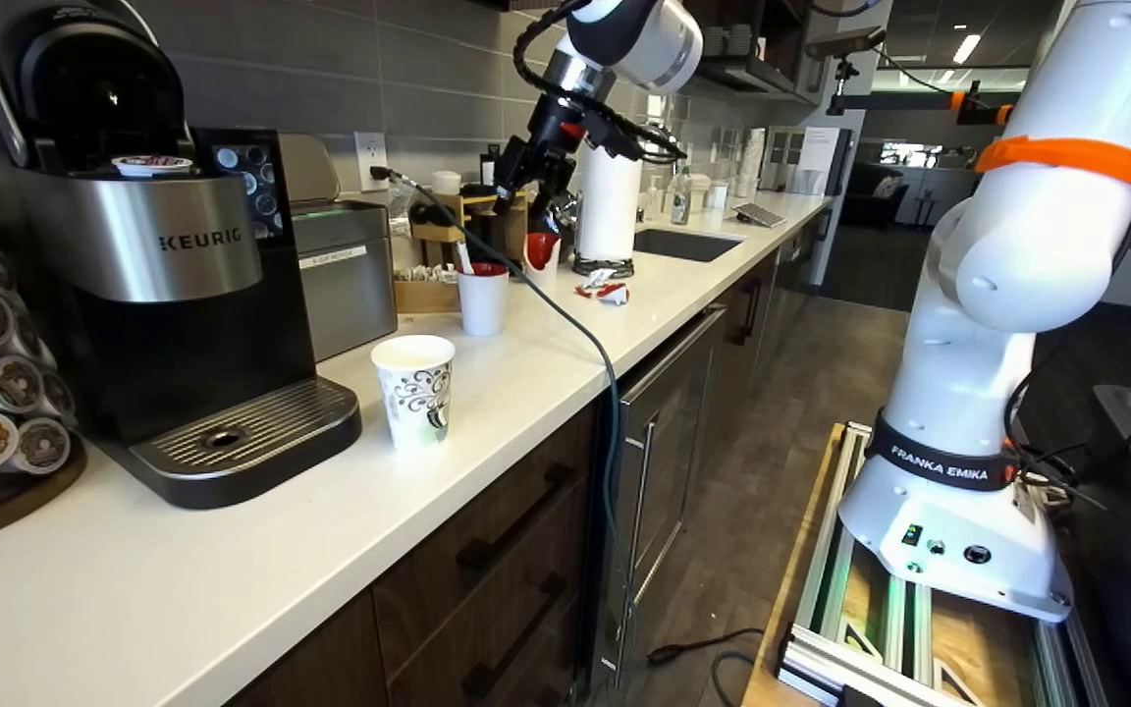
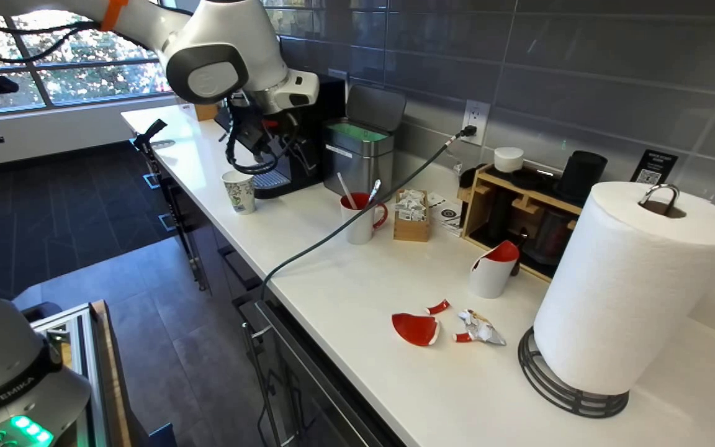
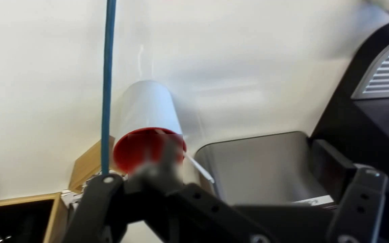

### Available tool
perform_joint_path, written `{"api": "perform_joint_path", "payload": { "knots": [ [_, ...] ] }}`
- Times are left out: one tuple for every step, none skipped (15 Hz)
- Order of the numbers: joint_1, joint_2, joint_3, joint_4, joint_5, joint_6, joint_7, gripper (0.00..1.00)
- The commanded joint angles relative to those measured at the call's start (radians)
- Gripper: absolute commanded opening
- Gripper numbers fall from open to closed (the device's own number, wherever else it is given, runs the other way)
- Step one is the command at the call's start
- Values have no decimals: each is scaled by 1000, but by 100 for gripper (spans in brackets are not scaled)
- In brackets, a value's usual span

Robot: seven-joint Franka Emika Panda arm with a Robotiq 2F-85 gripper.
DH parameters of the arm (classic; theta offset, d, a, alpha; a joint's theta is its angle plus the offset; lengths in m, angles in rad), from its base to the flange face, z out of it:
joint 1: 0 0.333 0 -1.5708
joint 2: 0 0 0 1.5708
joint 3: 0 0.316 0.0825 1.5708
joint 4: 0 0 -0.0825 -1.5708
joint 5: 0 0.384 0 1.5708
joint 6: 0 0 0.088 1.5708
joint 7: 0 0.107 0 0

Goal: Put the spoon in the mug cup

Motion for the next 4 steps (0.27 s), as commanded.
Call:
{"api": "perform_joint_path", "payload": {
  "knots": [
    [33,-51,-71,-6,98,-172,-244,100],
    [38,-40,-92,7,125,-205,-322,100],
    [47,-11,-110,27,164,-230,-392,100],
    [19,-36,-66,9,100,-181,-269,100]
  ]
}}
